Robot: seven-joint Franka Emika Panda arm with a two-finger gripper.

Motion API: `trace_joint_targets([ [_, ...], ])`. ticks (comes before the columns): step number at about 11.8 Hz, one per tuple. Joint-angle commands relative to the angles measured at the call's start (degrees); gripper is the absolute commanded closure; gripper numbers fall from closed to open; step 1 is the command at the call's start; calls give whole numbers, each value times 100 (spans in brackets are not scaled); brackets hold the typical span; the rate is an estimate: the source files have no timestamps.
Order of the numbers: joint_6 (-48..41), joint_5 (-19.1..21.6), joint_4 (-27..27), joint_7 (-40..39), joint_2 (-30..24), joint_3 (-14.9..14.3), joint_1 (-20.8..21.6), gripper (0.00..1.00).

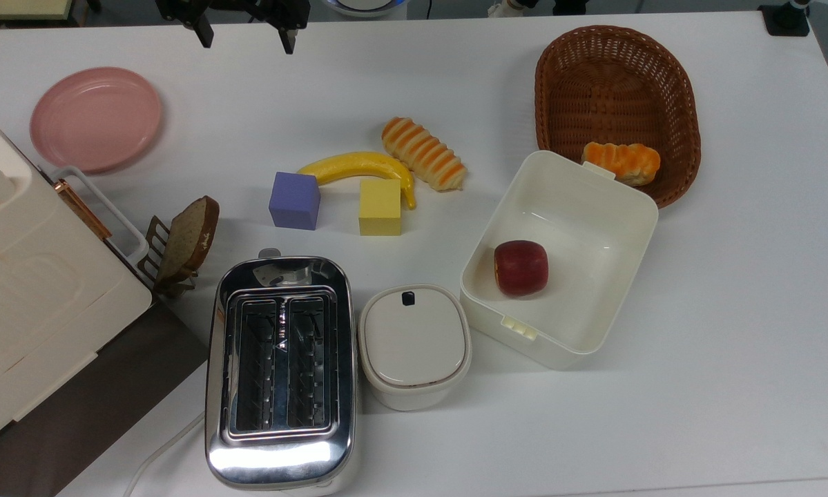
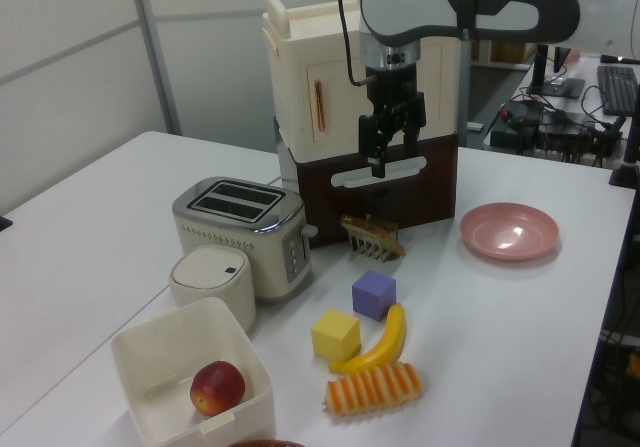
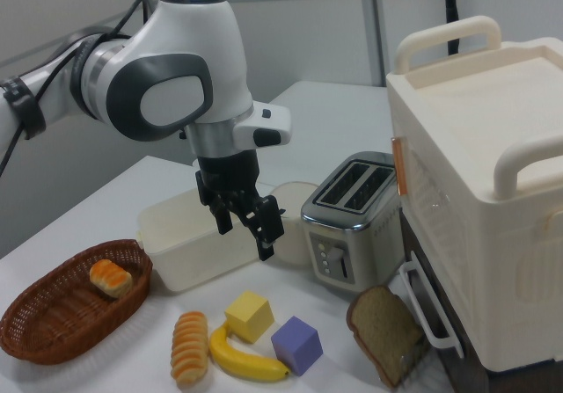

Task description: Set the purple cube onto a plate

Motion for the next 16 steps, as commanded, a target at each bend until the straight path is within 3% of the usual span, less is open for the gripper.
trace_joint_targets([
  [1,69,-156,-137,385,-107,-46,104,0],
  [7,85,-166,-426,361,-71,-19,139,0],
  [9,252,-463,-751,47,121,-46,122,0],
  [13,1446,-823,-1603,53,332,-178,218,0],
  [16,1878,-851,-1684,237,666,-178,349,0],
])
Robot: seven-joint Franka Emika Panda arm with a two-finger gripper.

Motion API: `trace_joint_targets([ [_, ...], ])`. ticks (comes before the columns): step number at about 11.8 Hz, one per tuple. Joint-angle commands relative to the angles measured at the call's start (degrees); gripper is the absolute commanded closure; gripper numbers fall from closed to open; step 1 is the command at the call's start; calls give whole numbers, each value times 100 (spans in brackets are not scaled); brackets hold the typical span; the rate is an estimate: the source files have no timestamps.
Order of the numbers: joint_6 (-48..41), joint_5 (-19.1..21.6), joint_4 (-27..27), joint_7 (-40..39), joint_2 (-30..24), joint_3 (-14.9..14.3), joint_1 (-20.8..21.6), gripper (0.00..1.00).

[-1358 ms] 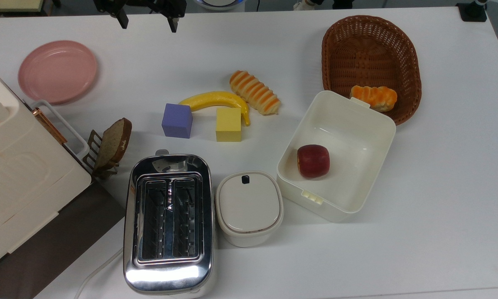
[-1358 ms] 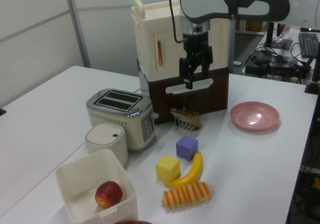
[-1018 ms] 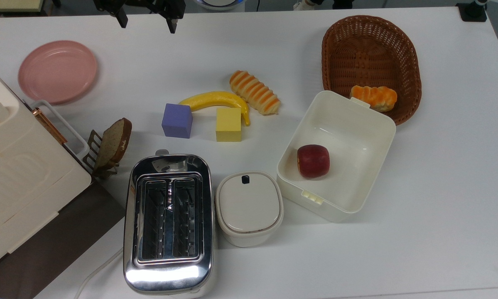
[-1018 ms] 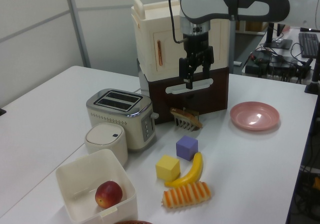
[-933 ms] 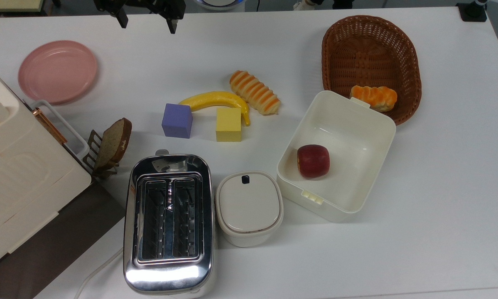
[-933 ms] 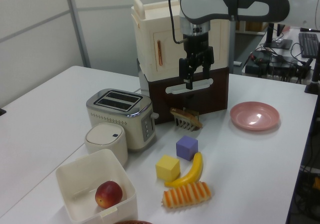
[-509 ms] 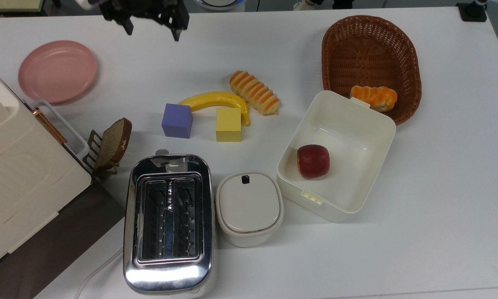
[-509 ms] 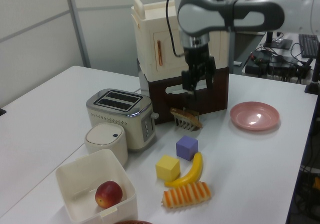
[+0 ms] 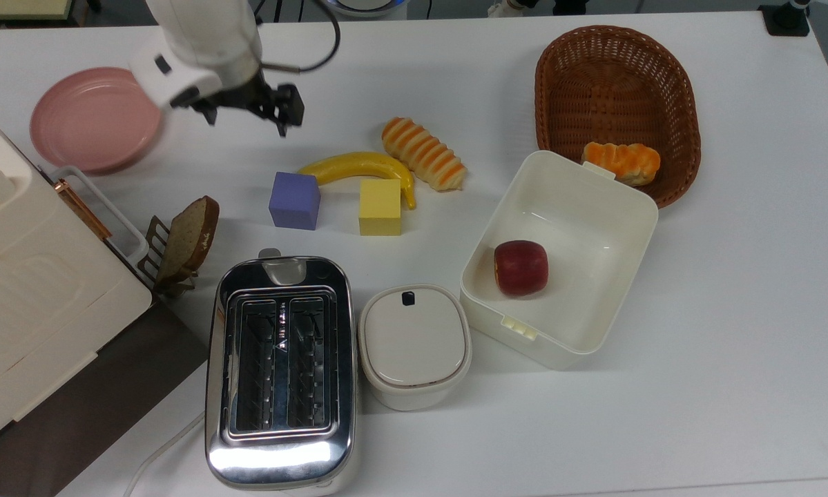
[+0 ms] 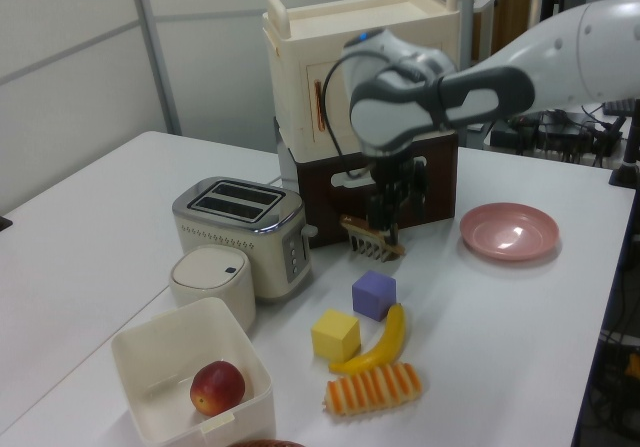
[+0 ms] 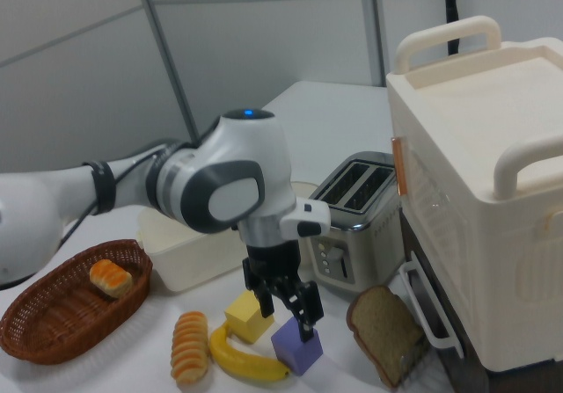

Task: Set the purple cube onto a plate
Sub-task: 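Lower the gripper onto the purple cube and close on it, then lift the purple cube and carry it over the pink plate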

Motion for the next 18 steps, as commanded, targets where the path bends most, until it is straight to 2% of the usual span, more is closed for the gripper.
trace_joint_targets([
  [1,518,-124,-215,222,280,-120,358,0],
  [4,1151,-133,-206,749,808,-120,587,0],
  [6,1380,-168,-206,1083,967,-120,727,0],
  [8,1442,-335,-197,1093,1099,-120,711,0],
  [9,1521,-361,-197,1085,1125,-128,667,13],
  [10,1504,-370,-197,1015,1100,-224,649,43],
  [11,1452,-362,-197,910,1047,-321,658,63],
  [12,1338,-353,-197,656,951,-348,623,76],
  [15,864,-274,-144,111,609,-830,579,78],
  [16,732,-256,-144,-265,529,-1058,561,78],
  [18,722,-38,-153,-1248,554,-1716,552,78],
])
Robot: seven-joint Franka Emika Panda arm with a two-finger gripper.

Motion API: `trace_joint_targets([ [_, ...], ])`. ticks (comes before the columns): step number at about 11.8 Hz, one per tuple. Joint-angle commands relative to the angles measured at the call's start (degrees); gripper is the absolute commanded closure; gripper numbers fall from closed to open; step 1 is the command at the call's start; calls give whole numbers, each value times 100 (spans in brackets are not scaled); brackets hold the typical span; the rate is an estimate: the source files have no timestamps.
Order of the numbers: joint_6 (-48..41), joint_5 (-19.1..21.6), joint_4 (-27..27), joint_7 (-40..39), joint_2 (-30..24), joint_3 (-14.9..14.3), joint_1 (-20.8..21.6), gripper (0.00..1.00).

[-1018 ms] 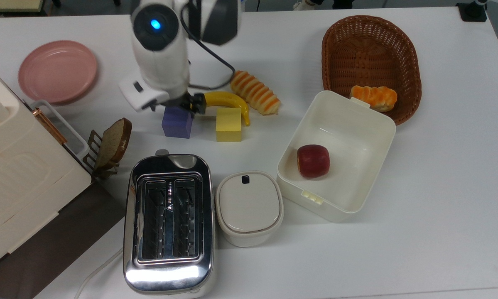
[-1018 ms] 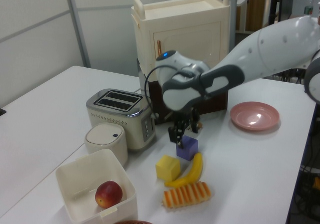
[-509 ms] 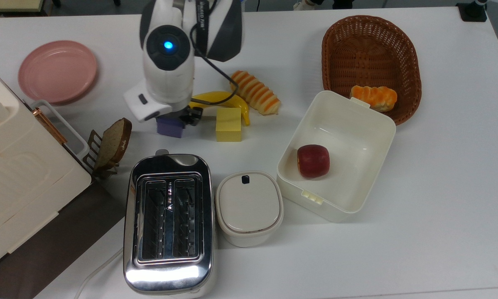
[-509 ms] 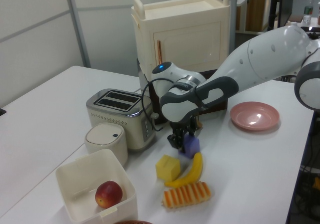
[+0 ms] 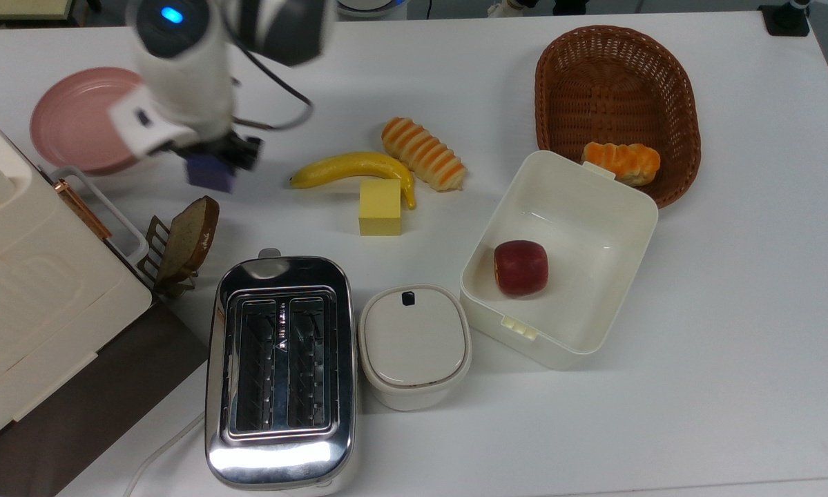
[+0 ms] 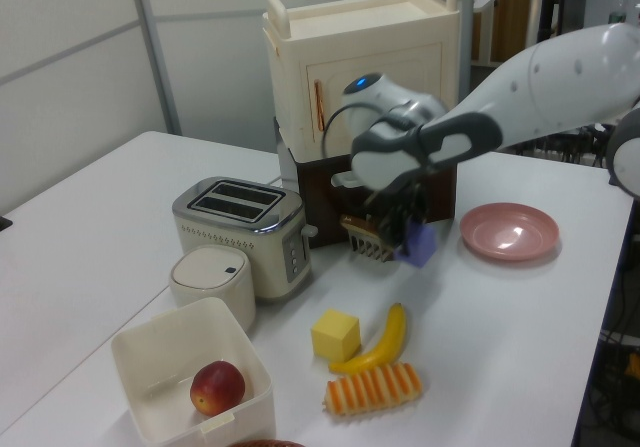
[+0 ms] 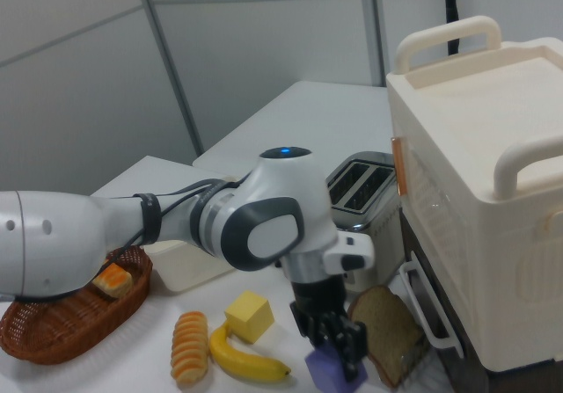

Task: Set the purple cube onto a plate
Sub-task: 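Lift the purple cube and carry it over the pink plate, then lower the purple cube onto the pink plate and open the gripper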

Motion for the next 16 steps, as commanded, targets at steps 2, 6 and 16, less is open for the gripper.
trace_joint_targets([
  [2,-114,509,-169,-2102,-102,-1238,-30,78],
  [6,130,1028,-204,-3231,170,-1645,-714,73],
  [16,282,1204,-169,-3057,216,-1601,-866,0],
])
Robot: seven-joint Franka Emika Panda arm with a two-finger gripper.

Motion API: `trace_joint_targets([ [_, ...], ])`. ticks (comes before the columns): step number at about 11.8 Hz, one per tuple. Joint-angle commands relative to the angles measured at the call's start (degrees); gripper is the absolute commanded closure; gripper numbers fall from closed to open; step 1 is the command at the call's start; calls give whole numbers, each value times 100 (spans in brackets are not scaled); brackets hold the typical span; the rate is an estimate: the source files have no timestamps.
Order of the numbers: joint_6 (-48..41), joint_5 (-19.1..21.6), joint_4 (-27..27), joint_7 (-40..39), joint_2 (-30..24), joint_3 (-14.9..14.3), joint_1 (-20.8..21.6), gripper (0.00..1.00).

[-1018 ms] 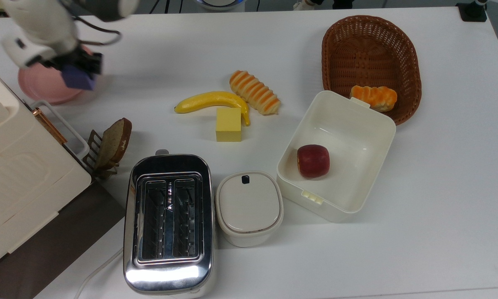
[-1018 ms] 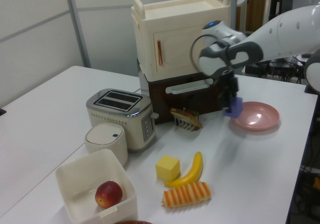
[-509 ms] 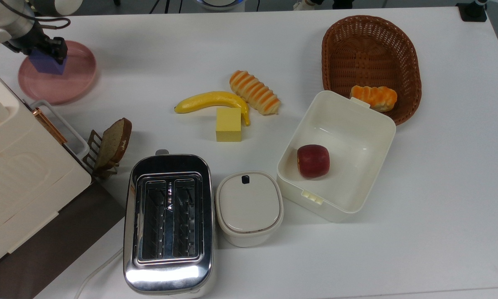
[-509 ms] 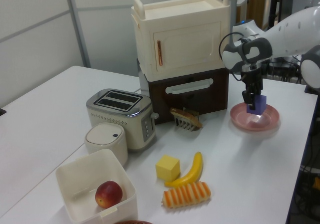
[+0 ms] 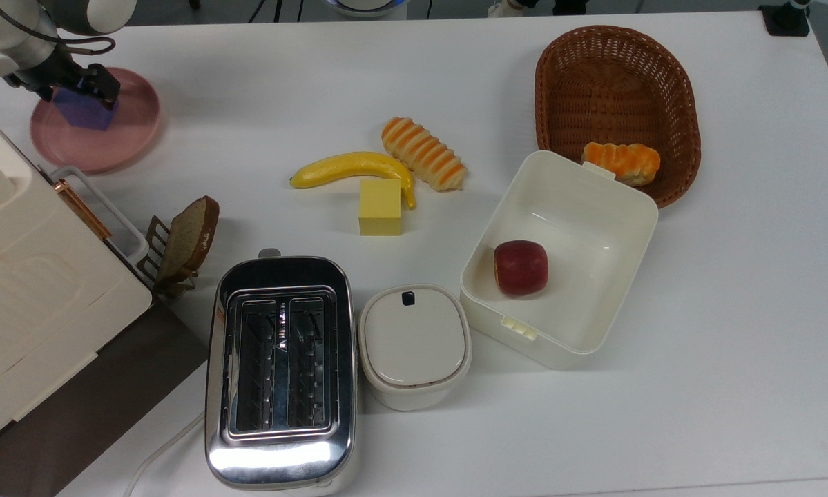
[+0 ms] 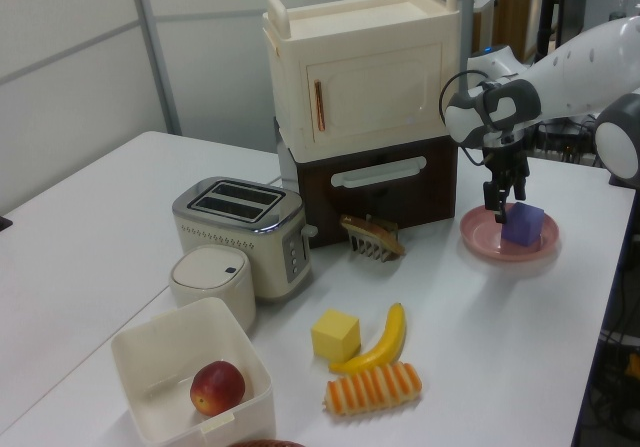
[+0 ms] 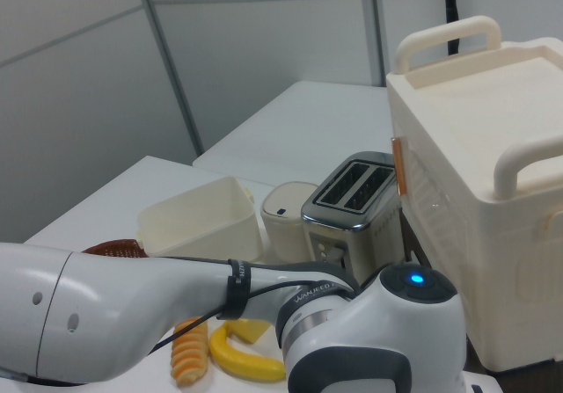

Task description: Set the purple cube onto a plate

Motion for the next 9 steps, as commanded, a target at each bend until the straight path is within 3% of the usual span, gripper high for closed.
trace_joint_targets([
  [1,-198,125,-17,301,-510,7,218,0],
  [4,-514,38,-9,1310,-1266,173,763,0],
  [5,-769,-7,26,1697,-1521,444,808,0],
  [7,-1462,-619,62,2679,-2075,1304,799,0],
  [9,-1676,-736,140,3569,-2244,2060,825,0],
])
